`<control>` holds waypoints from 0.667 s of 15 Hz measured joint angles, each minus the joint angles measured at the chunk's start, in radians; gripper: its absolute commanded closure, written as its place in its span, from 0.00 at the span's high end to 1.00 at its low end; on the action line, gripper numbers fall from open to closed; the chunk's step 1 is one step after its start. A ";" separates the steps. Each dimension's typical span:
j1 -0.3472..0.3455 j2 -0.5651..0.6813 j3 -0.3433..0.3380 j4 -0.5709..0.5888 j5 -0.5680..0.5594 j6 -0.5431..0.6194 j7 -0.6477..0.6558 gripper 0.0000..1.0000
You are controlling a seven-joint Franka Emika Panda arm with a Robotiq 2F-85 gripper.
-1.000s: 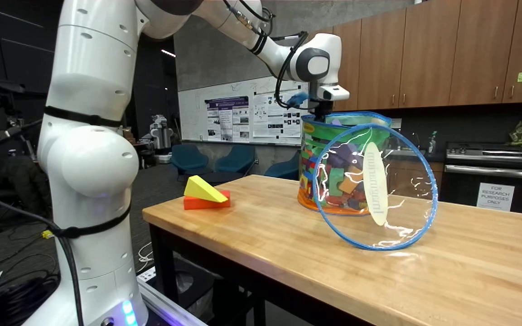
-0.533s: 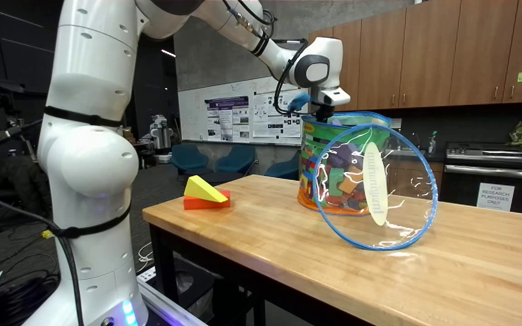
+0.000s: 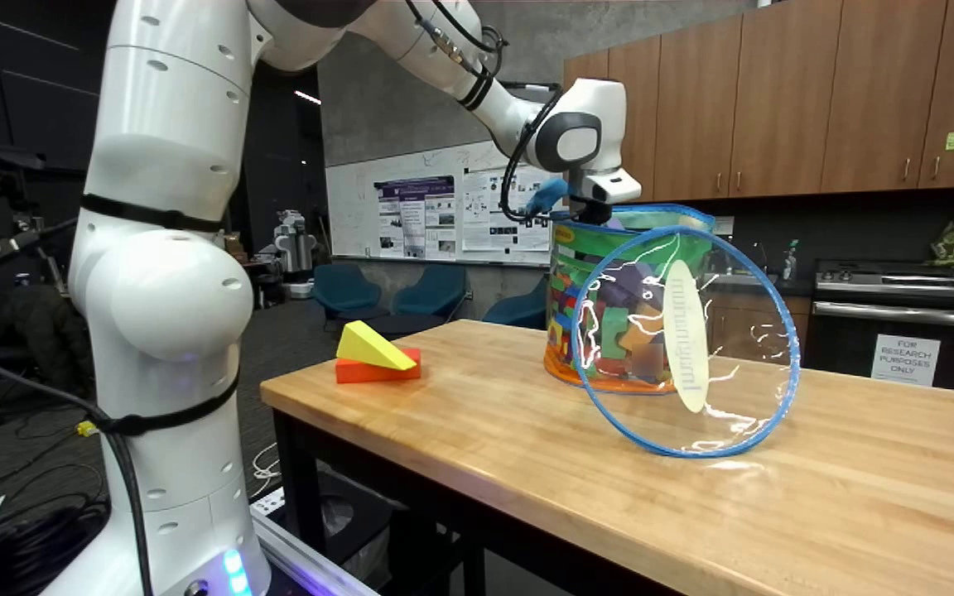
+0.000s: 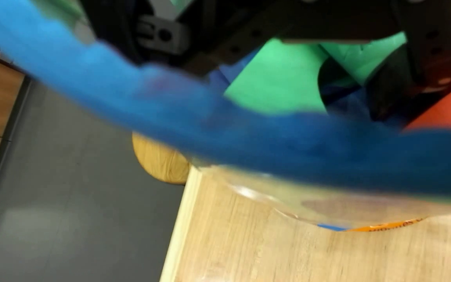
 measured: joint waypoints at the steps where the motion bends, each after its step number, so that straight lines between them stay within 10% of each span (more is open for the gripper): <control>1: 0.000 0.000 0.000 -0.007 0.000 0.005 0.000 0.71; 7: 0.000 -0.004 0.002 -0.023 0.000 0.023 -0.005 0.34; 10: 0.000 -0.015 0.002 -0.026 -0.001 0.020 -0.024 0.32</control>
